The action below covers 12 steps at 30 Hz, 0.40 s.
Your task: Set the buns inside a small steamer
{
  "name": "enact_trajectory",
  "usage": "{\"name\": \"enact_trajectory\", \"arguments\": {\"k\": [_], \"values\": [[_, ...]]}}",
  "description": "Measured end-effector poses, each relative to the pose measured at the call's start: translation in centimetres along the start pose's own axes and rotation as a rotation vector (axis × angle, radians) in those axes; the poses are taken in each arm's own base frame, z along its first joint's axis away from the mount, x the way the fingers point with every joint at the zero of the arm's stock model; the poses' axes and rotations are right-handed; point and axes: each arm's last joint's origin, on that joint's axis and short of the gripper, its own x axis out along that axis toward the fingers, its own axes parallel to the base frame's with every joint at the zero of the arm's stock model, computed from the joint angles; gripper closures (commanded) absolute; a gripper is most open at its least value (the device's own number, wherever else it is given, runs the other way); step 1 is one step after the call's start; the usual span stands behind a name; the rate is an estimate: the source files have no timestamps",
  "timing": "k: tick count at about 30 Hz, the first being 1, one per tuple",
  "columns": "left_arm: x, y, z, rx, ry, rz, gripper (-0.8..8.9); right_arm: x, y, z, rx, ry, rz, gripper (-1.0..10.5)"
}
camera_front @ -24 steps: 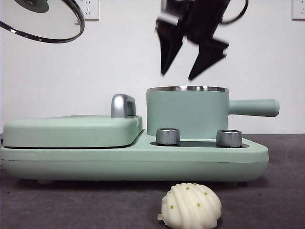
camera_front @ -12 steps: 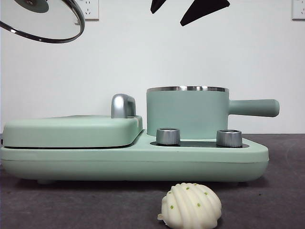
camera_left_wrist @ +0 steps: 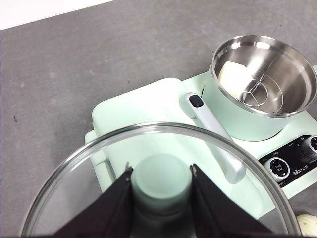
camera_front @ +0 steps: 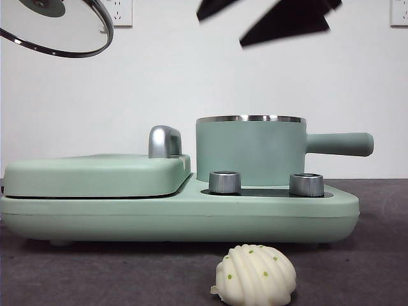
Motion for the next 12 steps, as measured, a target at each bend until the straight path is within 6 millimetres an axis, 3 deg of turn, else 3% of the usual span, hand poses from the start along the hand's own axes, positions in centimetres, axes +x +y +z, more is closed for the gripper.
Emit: {"name": "enact_trajectory", "arguments": {"k": [6,12], "values": [[0.0,0.0,0.0,0.000,0.000,0.000,8.03,0.6,2.2,-4.4,-0.050,0.207,0.078,5.6],[0.0,0.0,0.0,0.000,0.000,0.000,8.03,2.0,4.4,-6.7,-0.138,0.332,0.105,5.7]]}}
